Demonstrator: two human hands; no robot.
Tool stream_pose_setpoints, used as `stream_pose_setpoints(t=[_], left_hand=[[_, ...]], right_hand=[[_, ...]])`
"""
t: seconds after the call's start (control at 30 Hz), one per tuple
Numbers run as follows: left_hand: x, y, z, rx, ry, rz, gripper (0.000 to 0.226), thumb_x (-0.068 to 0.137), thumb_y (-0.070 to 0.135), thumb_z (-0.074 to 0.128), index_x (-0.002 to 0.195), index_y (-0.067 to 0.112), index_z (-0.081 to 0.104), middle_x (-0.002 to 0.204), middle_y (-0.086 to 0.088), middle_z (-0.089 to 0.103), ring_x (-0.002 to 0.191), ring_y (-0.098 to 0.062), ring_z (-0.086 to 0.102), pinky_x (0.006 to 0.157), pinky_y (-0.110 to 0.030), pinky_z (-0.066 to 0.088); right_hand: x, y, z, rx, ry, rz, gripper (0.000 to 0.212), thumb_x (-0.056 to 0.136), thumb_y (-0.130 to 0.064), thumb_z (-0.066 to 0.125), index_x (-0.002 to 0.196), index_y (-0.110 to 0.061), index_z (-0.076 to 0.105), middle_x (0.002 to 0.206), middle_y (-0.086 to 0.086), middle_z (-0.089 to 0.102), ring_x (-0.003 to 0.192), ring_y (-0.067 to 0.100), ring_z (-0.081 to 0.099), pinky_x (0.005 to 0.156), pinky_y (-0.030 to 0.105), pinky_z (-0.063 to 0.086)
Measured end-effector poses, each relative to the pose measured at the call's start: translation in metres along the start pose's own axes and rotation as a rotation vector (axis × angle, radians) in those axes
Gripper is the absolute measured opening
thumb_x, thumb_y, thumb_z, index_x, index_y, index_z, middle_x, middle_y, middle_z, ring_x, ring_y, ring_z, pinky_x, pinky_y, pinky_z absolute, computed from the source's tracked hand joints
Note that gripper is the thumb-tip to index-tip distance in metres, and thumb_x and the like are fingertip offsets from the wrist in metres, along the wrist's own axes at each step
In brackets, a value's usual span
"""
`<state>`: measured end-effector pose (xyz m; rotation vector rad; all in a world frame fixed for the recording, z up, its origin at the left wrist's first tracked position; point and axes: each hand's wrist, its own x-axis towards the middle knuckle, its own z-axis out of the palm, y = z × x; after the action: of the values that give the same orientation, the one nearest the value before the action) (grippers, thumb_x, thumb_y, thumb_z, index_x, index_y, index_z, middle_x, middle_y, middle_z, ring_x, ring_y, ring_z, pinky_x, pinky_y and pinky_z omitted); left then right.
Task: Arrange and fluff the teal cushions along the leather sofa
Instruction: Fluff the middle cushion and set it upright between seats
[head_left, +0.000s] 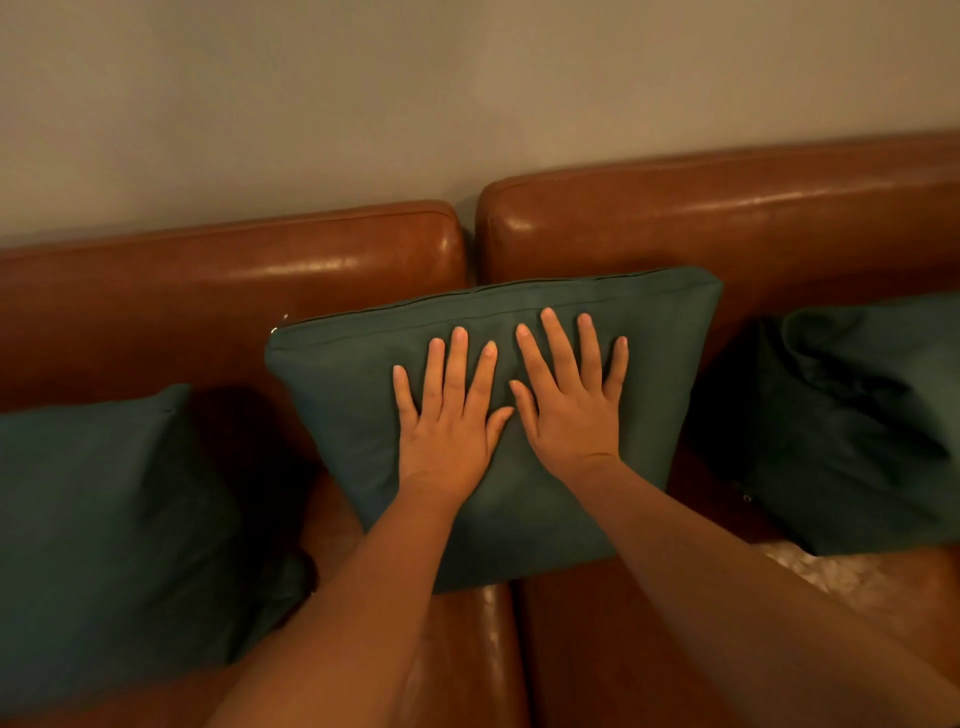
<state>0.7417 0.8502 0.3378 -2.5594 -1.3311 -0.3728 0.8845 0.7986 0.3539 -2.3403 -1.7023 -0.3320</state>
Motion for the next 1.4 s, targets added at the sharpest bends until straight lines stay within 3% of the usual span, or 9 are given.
stream_pose_setpoints(t=[0.17,0.37,0.5,0.7,0.9,1.0,1.17,1.3,1.4], left_hand=[[-0.007,0.0,-0.001,-0.043,0.045,0.031,0.068,0.095,0.056,0.025,0.151,0.026,0.001,0.158,-0.005,-0.016,0.145,-0.023,-0.014,0.114,-0.056,-0.006],[-0.02,-0.016,-0.019,-0.041,0.116,0.177,0.061,0.096,0.052,0.037,0.149,0.03,0.018,0.157,-0.008,0.017,0.144,-0.03,0.013,0.113,-0.06,0.004],[-0.028,-0.056,-0.029,-0.005,0.093,0.046,0.061,0.093,0.05,0.037,0.148,0.028,0.023,0.155,-0.012,0.024,0.142,-0.035,0.011,0.111,-0.061,-0.002],[-0.067,-0.113,-0.046,-0.151,0.072,-0.411,0.057,0.099,0.043,0.032,0.15,0.022,0.02,0.156,-0.021,0.01,0.143,-0.043,0.007,0.11,-0.06,-0.001],[-0.121,-0.094,-0.024,-1.048,-0.232,-0.819,0.042,0.1,0.012,0.041,0.142,0.01,0.037,0.144,-0.006,0.042,0.135,-0.02,0.038,0.103,-0.013,0.026],[-0.134,-0.081,-0.002,-1.33,-0.38,-0.878,0.034,0.096,0.025,0.051,0.13,0.032,0.05,0.141,0.001,0.049,0.13,-0.019,0.045,0.11,-0.034,0.034],[-0.147,-0.089,0.049,-1.193,-0.323,-0.865,0.044,0.086,0.065,0.045,0.126,0.047,0.045,0.131,0.009,0.055,0.124,-0.019,0.051,0.102,-0.054,0.041],[-0.139,-0.077,0.048,-1.162,-0.129,-0.878,0.008,0.089,0.043,0.045,0.097,0.044,0.048,0.1,-0.004,0.059,0.096,-0.022,0.056,0.095,-0.057,0.043],[-0.132,-0.074,0.042,-1.083,-0.057,-0.888,0.011,0.092,0.031,0.042,0.093,0.041,0.046,0.093,-0.011,0.058,0.087,-0.018,0.053,0.087,-0.054,0.045]], right_hand=[[-0.008,0.003,-0.001,0.031,-0.005,-0.022,0.053,0.1,-0.049,0.024,0.149,-0.029,0.025,0.157,0.001,0.024,0.145,0.03,0.016,0.114,0.061,0.01],[-0.017,0.03,-0.011,0.045,0.047,-0.165,0.054,0.099,-0.05,0.025,0.148,-0.027,0.027,0.156,0.002,0.024,0.145,0.03,0.016,0.114,0.061,0.012],[-0.022,0.068,-0.017,0.009,0.026,-0.137,0.056,0.099,-0.05,0.022,0.149,-0.025,0.024,0.157,0.002,0.022,0.146,0.029,0.012,0.115,0.059,0.005],[-0.047,0.128,-0.025,0.082,0.01,0.371,0.054,0.1,-0.042,0.028,0.15,-0.022,0.024,0.16,0.006,0.012,0.147,0.032,0.005,0.114,0.055,-0.002],[-0.09,0.113,-0.015,1.016,-0.217,0.819,0.054,0.1,-0.044,0.036,0.15,-0.027,0.023,0.154,-0.012,0.022,0.142,0.007,0.018,0.114,0.025,0.017],[-0.105,0.111,0.018,1.25,-0.371,0.953,0.077,0.073,-0.084,0.045,0.139,-0.046,0.04,0.147,-0.023,0.036,0.138,0.004,0.029,0.118,0.038,0.022],[-0.095,0.114,0.039,1.418,-0.327,1.041,0.086,0.058,-0.089,0.053,0.133,-0.047,0.047,0.14,-0.018,0.048,0.13,0.011,0.044,0.111,0.046,0.034],[-0.094,0.098,0.027,1.449,-0.261,1.067,0.103,0.045,-0.092,0.056,0.134,-0.042,0.046,0.137,-0.014,0.051,0.124,0.012,0.048,0.102,0.042,0.039],[-0.097,0.089,0.022,1.454,-0.228,1.067,0.085,0.059,-0.086,0.056,0.133,-0.044,0.047,0.136,-0.015,0.053,0.124,0.013,0.049,0.104,0.044,0.039]])
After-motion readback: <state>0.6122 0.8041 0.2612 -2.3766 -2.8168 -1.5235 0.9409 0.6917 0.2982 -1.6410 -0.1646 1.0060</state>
